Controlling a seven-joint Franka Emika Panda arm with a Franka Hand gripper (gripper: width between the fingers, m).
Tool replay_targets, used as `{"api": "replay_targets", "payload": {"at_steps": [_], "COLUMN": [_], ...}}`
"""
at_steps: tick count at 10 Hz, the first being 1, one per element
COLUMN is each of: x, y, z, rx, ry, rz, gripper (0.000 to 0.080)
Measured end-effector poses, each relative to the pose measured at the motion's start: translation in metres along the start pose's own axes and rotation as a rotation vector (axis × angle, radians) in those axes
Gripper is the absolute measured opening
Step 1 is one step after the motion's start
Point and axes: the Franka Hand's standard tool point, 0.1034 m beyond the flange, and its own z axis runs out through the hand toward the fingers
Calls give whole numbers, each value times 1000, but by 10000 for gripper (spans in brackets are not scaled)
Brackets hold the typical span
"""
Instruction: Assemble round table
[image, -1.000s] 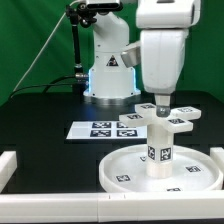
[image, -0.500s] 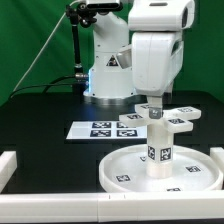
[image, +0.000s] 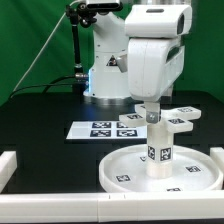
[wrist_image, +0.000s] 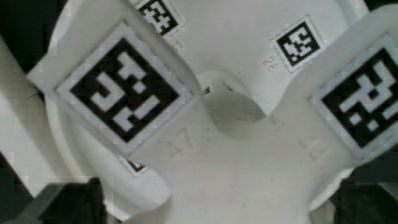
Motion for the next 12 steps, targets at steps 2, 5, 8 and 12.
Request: {"api": "replay_targets", "payload": {"at_steps": [2, 5, 8, 12], "x": [0, -1, -3, -7], "y": [-1, -2, -3, 0], "z": [2, 4, 6, 6], "rx": [3, 7, 10, 6], "ry": [-2, -4, -6, -4], "rz": [1, 1, 3, 42], "gripper": [648, 648, 438, 439]}}
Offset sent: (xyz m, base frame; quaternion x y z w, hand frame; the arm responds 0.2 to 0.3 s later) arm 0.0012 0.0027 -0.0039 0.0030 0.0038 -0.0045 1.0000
